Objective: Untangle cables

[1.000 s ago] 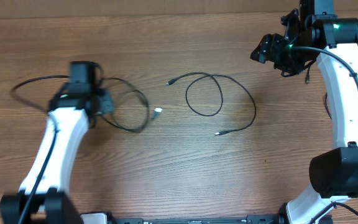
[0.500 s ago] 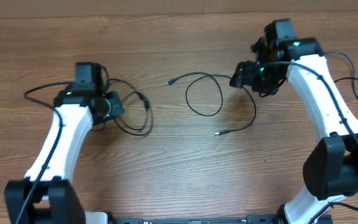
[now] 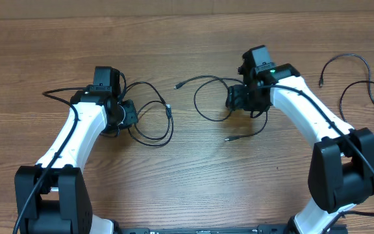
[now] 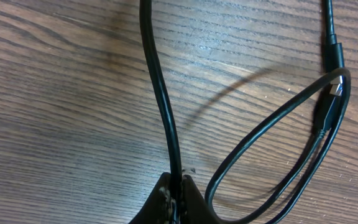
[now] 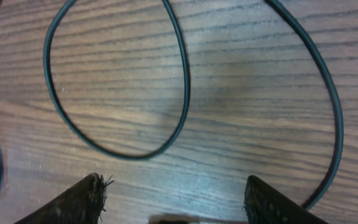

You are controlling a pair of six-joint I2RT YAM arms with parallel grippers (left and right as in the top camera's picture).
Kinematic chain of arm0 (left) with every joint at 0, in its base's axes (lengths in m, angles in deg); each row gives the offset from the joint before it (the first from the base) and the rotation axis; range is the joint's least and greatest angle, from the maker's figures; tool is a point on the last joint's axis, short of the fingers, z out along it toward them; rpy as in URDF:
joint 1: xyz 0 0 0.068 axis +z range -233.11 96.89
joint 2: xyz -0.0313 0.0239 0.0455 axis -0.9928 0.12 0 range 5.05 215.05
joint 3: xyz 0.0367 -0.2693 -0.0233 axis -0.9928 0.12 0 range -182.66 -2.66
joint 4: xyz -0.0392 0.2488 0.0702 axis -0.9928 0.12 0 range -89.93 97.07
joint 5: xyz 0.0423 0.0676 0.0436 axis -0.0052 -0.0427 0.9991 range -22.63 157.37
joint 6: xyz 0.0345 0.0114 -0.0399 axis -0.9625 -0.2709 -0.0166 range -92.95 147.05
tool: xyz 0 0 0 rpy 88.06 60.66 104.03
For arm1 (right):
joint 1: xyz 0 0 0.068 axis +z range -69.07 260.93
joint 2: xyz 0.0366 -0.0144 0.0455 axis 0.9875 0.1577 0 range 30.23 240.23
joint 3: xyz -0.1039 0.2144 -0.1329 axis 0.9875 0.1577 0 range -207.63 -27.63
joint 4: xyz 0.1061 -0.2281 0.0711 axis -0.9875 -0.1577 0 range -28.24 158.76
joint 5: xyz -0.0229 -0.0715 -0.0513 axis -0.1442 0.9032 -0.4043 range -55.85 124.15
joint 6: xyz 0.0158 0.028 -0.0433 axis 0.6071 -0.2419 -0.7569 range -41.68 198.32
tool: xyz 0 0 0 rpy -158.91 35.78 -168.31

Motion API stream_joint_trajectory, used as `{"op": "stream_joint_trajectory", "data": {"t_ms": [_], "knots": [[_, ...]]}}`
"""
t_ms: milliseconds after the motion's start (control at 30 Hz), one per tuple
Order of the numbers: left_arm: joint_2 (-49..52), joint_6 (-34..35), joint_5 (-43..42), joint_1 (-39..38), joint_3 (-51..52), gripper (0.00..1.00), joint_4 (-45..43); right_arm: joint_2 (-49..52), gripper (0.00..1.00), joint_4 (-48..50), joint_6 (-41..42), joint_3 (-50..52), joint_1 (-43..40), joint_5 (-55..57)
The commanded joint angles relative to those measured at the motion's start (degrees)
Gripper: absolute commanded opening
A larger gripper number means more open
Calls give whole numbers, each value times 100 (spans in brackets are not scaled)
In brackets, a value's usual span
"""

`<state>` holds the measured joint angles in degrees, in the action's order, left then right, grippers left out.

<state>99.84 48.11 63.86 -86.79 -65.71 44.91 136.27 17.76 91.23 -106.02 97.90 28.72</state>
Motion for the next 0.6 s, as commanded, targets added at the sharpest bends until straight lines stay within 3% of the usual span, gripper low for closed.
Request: {"op": "stream_joint_trajectory", "data": {"t_ms": [0,167,400,567], "knots": [[46,-50,-59,-11,0,4,20,-46,69,13,610,55,109,474],[46,-50,-57,-11,0,4,20,-46,65,-769,2415,57,223,380],[46,-50,-57,-11,0,4,17,-46,70,-1016,2625,57,361,-140],[46,-48,-59,-11,0,4,17,-46,68,-833,3469,57,361,-343]]}}
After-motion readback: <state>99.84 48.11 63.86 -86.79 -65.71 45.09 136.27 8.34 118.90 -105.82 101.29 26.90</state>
